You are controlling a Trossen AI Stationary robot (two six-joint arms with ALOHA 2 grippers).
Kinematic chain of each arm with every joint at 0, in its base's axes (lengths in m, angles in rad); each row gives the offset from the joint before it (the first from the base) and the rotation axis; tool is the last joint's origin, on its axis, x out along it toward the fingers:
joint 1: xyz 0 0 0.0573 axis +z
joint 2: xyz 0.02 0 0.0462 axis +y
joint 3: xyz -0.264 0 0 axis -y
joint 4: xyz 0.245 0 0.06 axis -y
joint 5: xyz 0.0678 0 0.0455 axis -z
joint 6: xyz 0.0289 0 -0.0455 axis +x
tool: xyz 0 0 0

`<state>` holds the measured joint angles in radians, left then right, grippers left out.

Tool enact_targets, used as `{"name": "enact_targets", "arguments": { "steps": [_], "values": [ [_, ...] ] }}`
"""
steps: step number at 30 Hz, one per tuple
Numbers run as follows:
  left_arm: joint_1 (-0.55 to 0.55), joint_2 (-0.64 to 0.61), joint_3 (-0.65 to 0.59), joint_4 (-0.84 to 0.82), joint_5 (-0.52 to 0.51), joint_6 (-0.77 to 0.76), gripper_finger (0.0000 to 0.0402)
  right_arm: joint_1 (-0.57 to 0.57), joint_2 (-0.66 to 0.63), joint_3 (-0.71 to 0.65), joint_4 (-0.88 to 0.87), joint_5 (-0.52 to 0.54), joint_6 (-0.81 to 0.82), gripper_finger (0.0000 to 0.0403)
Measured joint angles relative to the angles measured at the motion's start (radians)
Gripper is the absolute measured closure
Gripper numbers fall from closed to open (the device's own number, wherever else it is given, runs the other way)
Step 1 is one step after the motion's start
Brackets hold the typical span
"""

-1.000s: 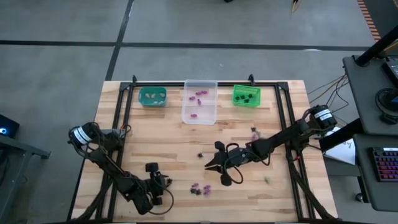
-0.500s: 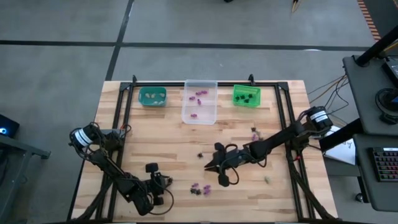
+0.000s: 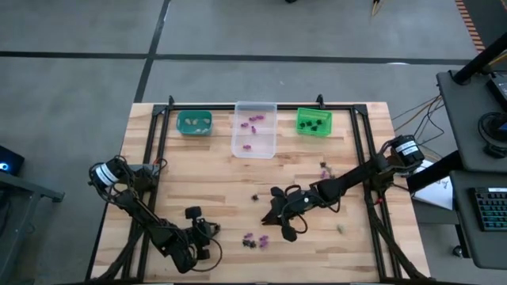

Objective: Sort Halloween decoration
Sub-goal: Put the black spider toy into the green bin

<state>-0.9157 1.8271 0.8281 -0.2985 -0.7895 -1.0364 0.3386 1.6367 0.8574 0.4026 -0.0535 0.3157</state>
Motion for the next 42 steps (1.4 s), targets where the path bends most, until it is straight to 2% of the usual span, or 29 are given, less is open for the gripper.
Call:
{"name": "enact_targets", "arguments": {
  "steps": [13,18,25,31,35,39,42],
  "values": [
    [0.018,-0.018,0.0,0.003,-0.033,0.007,0.0288,-0.001,0.001,0.004,-0.001,0.02,0.001,0.036],
    [0.019,-0.073,0.0,-0.011,-0.049,0.051,0.0288,-0.001,0.001,0.004,-0.001,0.02,-0.011,0.036],
    [0.027,-0.175,0.001,-0.07,-0.14,0.094,0.0288,-0.001,-0.001,0.004,-0.018,0.02,-0.025,0.036],
    [0.084,-0.282,0.001,-0.062,-0.156,0.23,0.0287,-0.011,-0.084,0.004,-0.227,0.028,-0.039,0.036],
    [0.152,-0.343,0.002,-0.017,-0.173,0.383,0.0287,-0.029,-0.173,0.004,-0.409,0.045,-0.081,0.036],
    [0.25,-0.395,0.002,0.081,-0.167,0.591,0.0287,-0.047,-0.295,0.004,-0.605,0.144,-0.152,0.036],
    [0.341,-0.419,0.002,0.184,-0.108,0.783,0.0287,-0.071,-0.39,0.001,-0.693,0.218,-0.195,0.036]
  ]
}}
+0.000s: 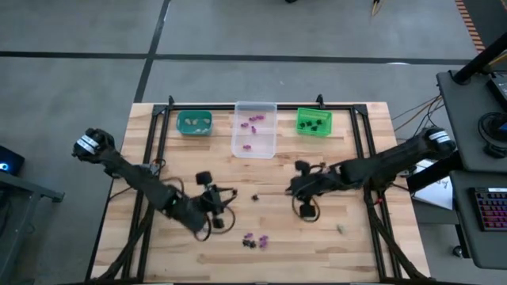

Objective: Sort Halloween decoration
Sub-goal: Put the black spider toy into the green bin

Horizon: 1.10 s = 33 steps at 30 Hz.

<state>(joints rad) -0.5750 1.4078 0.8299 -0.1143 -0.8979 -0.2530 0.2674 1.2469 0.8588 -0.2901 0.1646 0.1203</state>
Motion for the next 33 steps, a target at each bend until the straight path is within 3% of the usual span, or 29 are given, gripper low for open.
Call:
{"name": "enact_targets", "arguments": {
  "steps": [6,9,13,18,25,33],
  "values": [
    [0.252,-0.012,0.0,0.241,0.217,0.355,0.0287,-0.073,-0.146,-0.014,0.0,0.019,-0.164,0.036],
    [0.399,-0.001,0.0,0.364,0.377,0.477,0.0287,-0.106,-0.179,-0.016,0.003,0.02,-0.218,0.036],
    [0.604,0.059,0.001,0.574,0.655,0.547,0.0287,-0.122,-0.2,-0.035,0.001,0.014,-0.253,0.036],
    [0.799,0.22,0.069,0.802,0.949,0.555,0.0287,-0.129,-0.22,-0.072,0.012,0.012,-0.238,0.036],
    [0.933,0.503,0.322,0.855,0.996,0.547,0.0287,-0.13,-0.243,-0.078,0.027,0.012,-0.196,0.036],
    [0.973,0.669,0.596,0.614,0.998,0.486,0.0287,-0.131,-0.257,-0.078,0.035,0.012,-0.159,0.036]
  ]
}}
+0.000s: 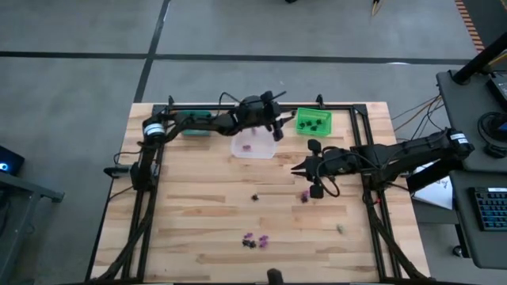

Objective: Sort Halloween decoration
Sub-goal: Put the black spider toy into the green bin

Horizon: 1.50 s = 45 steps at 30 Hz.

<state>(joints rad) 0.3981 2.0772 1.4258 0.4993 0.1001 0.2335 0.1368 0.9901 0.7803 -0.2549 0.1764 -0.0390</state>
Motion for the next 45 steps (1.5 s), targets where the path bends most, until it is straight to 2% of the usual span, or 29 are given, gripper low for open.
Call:
{"name": "enact_targets", "arguments": {
  "steps": [8,19,30,37,41,45],
  "values": [
    [0.0,0.058,0.164,-0.212,-0.002,-0.117,0.0287,0.0,0.0,0.0,0.005,0.0,0.015,0.036],
    [-0.001,0.185,0.382,-0.365,-0.002,-0.3,0.0287,0.0,-0.002,0.0,0.005,0.0,0.031,0.036],
    [0.0,0.354,0.678,-0.589,-0.007,-0.324,0.0286,0.001,-0.005,0.0,0.006,0.0,0.052,0.036],
    [-0.003,0.419,0.784,-0.633,0.003,-0.326,0.0235,0.0,-0.024,0.011,0.006,0.0,0.106,0.036],
    [-0.003,0.419,0.785,-0.655,-0.001,-0.33,0.0199,0.003,-0.043,0.016,0.007,0.0,0.163,0.036],
    [-0.003,0.413,0.815,-0.719,-0.002,-0.329,0.0179,0.003,-0.05,0.016,0.006,0.0,0.203,0.036]
  ]
}}
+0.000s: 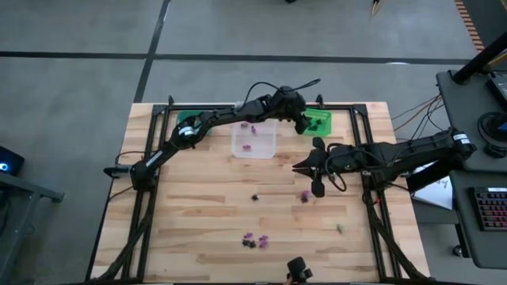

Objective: Sort Halloween decoration
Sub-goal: Put the black spider toy into the green bin

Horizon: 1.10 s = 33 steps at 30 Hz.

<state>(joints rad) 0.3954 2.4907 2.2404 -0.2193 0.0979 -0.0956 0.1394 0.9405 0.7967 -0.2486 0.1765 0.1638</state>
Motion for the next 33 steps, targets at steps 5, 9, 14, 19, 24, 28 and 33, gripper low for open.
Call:
{"name": "enact_targets", "arguments": {
  "steps": [5,9,14,19,24,28,33],
  "values": [
    [0.0,-0.017,0.099,-0.187,0.0,0.04,0.0177,0.0,0.002,0.0,0.0,-0.004,0.046,0.036],
    [-0.004,-0.084,0.09,-0.243,0.0,0.092,0.0178,0.001,0.002,0.0,0.0,-0.08,0.113,0.036],
    [-0.004,-0.201,0.089,-0.331,0.0,0.122,0.0178,0.041,0.004,0.0,-0.008,-0.142,0.183,0.036],
    [-0.019,-0.285,0.087,-0.451,-0.003,0.152,0.0178,0.095,0.004,0.0,-0.009,-0.143,0.225,0.036],
    [-0.036,-0.361,0.068,-0.565,-0.003,0.154,0.0178,0.119,0.011,0.0,-0.008,-0.128,0.237,0.036],
    [-0.063,-0.451,-0.039,-0.593,-0.007,0.123,0.0178,0.118,0.025,-0.001,-0.009,-0.123,0.237,0.036],
    [-0.125,-0.653,-0.303,-0.493,-0.044,0.093,0.0178,0.118,0.044,-0.002,-0.022,-0.123,0.237,0.036]
  ]
}}
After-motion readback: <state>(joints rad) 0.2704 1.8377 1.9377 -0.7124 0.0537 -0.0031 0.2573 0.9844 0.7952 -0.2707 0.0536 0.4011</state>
